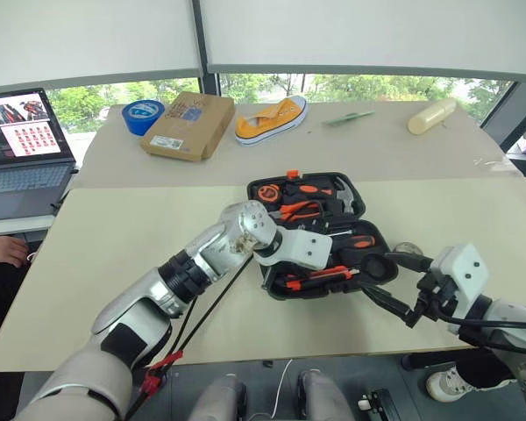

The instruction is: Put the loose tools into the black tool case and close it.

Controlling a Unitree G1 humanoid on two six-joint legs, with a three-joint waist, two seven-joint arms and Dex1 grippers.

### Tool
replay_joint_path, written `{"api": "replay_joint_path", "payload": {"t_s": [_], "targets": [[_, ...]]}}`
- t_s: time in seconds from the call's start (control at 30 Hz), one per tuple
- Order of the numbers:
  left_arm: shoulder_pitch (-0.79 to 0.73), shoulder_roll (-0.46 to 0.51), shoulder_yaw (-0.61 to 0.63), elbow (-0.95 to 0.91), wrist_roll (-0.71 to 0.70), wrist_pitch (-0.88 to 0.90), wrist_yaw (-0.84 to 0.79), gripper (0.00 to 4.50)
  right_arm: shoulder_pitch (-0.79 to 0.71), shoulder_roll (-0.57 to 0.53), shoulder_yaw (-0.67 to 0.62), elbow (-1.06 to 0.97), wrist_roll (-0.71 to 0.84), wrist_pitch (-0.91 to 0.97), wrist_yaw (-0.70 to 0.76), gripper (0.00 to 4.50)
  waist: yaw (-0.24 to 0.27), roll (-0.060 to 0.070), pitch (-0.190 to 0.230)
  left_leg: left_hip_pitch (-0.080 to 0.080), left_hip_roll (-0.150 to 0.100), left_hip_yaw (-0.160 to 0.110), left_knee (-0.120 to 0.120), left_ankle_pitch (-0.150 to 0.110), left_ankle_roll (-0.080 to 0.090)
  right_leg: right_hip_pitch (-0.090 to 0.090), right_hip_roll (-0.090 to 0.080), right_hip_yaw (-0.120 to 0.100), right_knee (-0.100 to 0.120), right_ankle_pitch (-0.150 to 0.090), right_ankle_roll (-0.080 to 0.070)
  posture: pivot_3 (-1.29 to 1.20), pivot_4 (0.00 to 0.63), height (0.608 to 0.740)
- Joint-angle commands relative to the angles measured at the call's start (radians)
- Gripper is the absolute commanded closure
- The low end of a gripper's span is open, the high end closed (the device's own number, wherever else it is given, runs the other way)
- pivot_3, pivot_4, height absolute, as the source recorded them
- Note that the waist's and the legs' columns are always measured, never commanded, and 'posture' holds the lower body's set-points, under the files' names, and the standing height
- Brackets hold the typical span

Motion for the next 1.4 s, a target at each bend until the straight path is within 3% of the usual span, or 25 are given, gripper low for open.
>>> {"api": "replay_joint_path", "payload": {"t_s": [0.03, 0.23, 0.4, 0.6, 0.73, 1.2, 1.4], "targets": [[0.062, 0.001, -0.092, 0.045, 0.054, -0.005, -0.037, 4.46, 0.004, 0.001, -0.019, -0.013, -0.004, -0.011, -0.010, 0.00, 0.000, 0.000, -0.002, 0.001, 0.000, 0.000, -0.001, 0.000, 0.000, 0.000, 0.000, 0.000, 0.000, 0.000, 0.000, 0.00, 0.150, 0.735], [0.073, -0.019, -0.069, 0.066, 0.068, -0.032, -0.028, 4.46, 0.007, 0.000, -0.010, -0.003, -0.009, -0.018, -0.005, 0.00, 0.001, 0.000, -0.012, 0.001, 0.000, 0.000, -0.002, 0.000, 0.000, 0.001, 0.000, 0.000, -0.001, 0.000, 0.000, 0.00, 0.150, 0.735], [-0.013, -0.095, 0.100, 0.094, -0.069, 0.175, -0.069, 4.46, -0.017, -0.007, -0.019, 0.016, -0.008, -0.022, 0.004, 0.00, 0.008, -0.001, -0.015, 0.001, -0.001, 0.000, -0.002, -0.001, 0.001, 0.001, -0.001, 0.000, -0.001, -0.001, 0.001, 0.00, 0.150, 0.735], [-0.056, -0.058, 0.194, 0.000, -0.197, 0.313, -0.155, 4.46, -0.035, -0.003, -0.015, 0.032, -0.020, -0.033, 0.010, 0.00, -0.004, 0.000, -0.014, -0.005, -0.001, 0.000, -0.004, 0.000, 0.000, -0.007, 0.000, 0.000, 0.000, -0.001, 0.001, 0.00, 0.150, 0.735], [-0.025, -0.014, 0.144, -0.059, -0.183, 0.281, -0.158, 4.46, -0.031, 0.004, -0.003, 0.029, -0.026, -0.036, 0.007, 0.00, -0.006, 0.000, -0.014, -0.007, -0.001, 0.000, -0.005, 0.001, -0.001, -0.009, 0.000, 0.001, 0.000, -0.001, 0.001, 0.00, 0.150, 0.735], [0.051, -0.014, -0.024, 0.048, -0.012, 0.005, -0.068, 4.46, -0.010, 0.010, -0.014, 0.010, -0.019, -0.023, 0.001, 0.00, 0.008, 0.000, -0.014, -0.002, -0.001, 0.000, -0.006, 0.000, 0.000, -0.002, -0.002, 0.000, -0.004, -0.001, 0.001, 0.00, 0.150, 0.735], [0.059, -0.029, -0.016, 0.063, -0.002, -0.008, -0.062, 4.46, 0.001, 0.008, -0.029, 0.009, -0.017, -0.022, 0.001, 0.00, 0.009, 0.000, -0.014, -0.001, -0.001, 0.000, -0.006, 0.000, 0.000, -0.001, -0.002, 0.000, -0.004, -0.001, 0.001, 0.00, 0.150, 0.735]]}}
